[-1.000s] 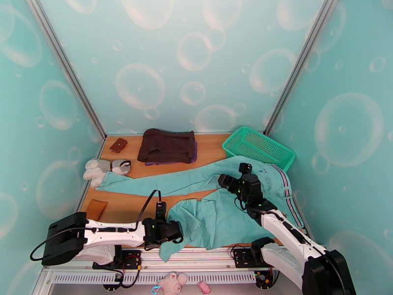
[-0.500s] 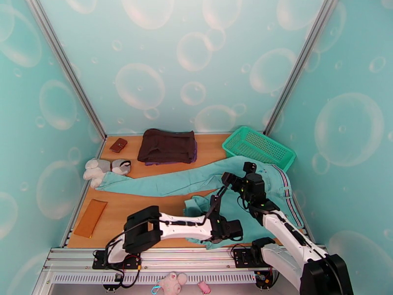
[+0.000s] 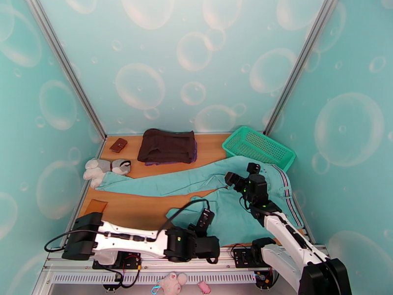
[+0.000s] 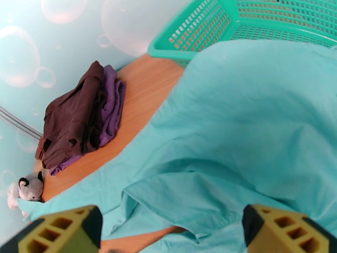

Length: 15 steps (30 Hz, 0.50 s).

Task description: Fold and stack the trousers

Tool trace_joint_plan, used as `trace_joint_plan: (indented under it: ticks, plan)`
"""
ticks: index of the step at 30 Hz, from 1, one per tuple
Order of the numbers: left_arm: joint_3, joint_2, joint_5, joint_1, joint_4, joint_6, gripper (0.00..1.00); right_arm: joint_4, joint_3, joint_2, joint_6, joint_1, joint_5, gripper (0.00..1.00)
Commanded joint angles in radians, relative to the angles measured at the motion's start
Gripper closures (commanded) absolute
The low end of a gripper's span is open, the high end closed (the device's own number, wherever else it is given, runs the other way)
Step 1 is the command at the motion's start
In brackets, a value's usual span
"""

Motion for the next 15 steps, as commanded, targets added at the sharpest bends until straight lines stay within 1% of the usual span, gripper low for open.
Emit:
trace_joint_plan:
  ticks: [1, 2, 4, 6, 7, 8, 10, 11, 15]
  plan:
    - [-0.102, -0.061, -0.145, 0.132, -0.107, -0.069, 0.23, 0.019, -0.014, -0.008, 0.005, -0.009, -0.025, 0.08]
    - [-0.139, -0.083, -0.146, 0.181, -0.092, -0.05, 0.23, 0.022, -0.015, -0.007, 0.005, -0.009, -0.032, 0.08]
    - [-0.243, -0.149, -0.075, 0.287, 0.043, 0.065, 0.19, 0.028, -0.015, 0.001, 0.005, -0.01, -0.044, 0.08]
    - [-0.344, -0.218, 0.037, 0.363, 0.22, 0.189, 0.13, 0.034, -0.016, 0.01, 0.006, -0.009, -0.052, 0.08]
    - [-0.393, -0.251, 0.108, 0.393, 0.322, 0.254, 0.06, 0.037, -0.017, 0.014, 0.006, -0.009, -0.055, 0.07]
    - [-0.443, -0.281, 0.186, 0.422, 0.407, 0.301, 0.01, 0.039, -0.014, 0.019, 0.005, -0.009, -0.059, 0.07]
    - [-0.5, -0.308, 0.306, 0.455, 0.511, 0.366, 0.01, 0.041, -0.013, 0.029, 0.006, -0.011, -0.065, 0.06]
    - [-0.518, -0.312, 0.347, 0.46, 0.543, 0.396, 0.01, 0.043, -0.013, 0.034, 0.005, -0.011, -0.07, 0.06]
    - [-0.53, -0.274, 0.475, 0.456, 0.574, 0.464, 0.09, 0.044, -0.01, 0.038, 0.004, -0.011, -0.083, 0.05]
